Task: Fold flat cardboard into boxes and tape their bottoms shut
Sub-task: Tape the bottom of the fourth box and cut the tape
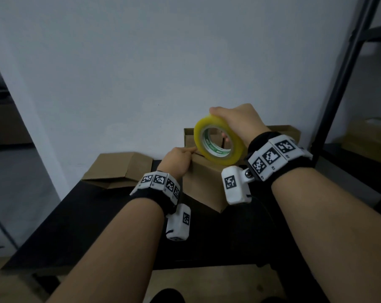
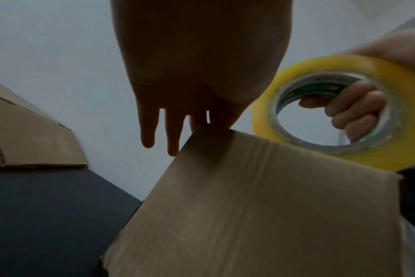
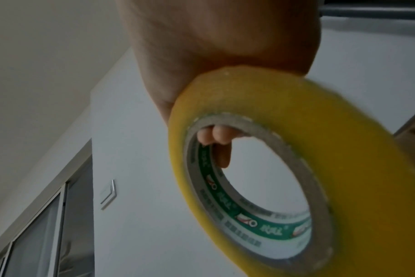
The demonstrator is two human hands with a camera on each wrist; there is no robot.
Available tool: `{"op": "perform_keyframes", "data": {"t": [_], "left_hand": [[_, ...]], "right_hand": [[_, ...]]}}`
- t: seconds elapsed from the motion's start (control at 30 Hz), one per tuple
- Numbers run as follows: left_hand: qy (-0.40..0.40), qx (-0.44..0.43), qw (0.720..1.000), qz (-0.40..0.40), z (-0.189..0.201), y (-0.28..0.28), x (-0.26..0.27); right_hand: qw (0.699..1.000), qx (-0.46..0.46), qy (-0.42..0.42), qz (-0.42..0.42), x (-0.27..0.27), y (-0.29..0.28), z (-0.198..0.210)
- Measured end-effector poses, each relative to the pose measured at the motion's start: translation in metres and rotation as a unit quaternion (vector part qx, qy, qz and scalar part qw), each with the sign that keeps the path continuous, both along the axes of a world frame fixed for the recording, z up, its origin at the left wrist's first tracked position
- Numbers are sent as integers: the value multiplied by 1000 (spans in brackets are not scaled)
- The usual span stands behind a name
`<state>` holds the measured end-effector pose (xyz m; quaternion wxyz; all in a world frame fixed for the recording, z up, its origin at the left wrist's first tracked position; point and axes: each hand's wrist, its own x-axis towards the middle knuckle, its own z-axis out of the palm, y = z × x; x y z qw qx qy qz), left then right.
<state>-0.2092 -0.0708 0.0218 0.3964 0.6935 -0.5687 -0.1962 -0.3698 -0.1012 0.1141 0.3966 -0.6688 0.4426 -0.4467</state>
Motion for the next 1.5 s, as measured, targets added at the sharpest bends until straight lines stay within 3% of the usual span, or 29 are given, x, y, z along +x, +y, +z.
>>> {"op": "perform_keyframes", "data": {"t": [0.37,0.6,0.83,1.23,1.4,1.5], "left_hand": [[-73,32,996,38,1,2,-5],[-95,33,993,56,2,5,-11],[-152,39,986,58,4,9,-16],[-146,20,987,59,-3,4,-17],[-256,6,964,72,-3,0,-18],[-276,-28,961,15,-1,0,-24]], "right_hand": [[985,-78,143,-53,-26,16,8],[964,-11,259,-59,-64,17,-7],[958,52,277,-50,-74,14,-25],[960,123,247,-39,-76,13,-62],[967,137,215,-30,-68,12,-83],[966,139,217,-28,-68,9,-82]]}}
